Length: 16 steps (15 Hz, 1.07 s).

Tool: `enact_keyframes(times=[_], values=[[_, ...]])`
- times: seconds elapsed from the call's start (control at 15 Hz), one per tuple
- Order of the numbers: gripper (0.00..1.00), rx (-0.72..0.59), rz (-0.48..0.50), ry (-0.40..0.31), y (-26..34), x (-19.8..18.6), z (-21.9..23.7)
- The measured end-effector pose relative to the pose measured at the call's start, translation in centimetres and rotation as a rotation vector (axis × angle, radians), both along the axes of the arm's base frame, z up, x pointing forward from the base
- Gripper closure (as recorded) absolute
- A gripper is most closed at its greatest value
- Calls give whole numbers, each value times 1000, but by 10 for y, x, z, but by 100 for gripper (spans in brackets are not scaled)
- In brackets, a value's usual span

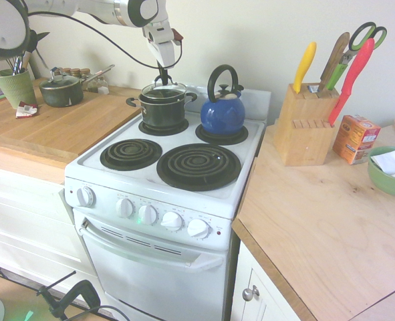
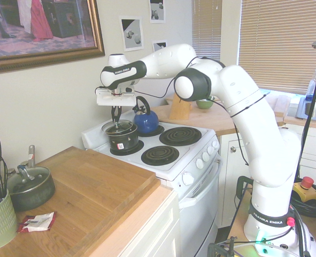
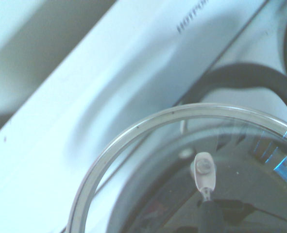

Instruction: Cover the lid of the pot

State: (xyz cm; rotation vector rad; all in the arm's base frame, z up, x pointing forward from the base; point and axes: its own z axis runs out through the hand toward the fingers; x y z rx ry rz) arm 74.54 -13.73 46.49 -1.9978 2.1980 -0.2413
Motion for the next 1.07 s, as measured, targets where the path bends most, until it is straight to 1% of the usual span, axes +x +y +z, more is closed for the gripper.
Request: enact_keyframes(times=[0.27,0.67,0.87,1.07], values=[[100,-4,-4,0,-7,12,-2],[100,-8,3,-2,-7,13,-2],[100,-14,20,-10,2,7,-3],[100,-17,27,-3,9,-8,-2]])
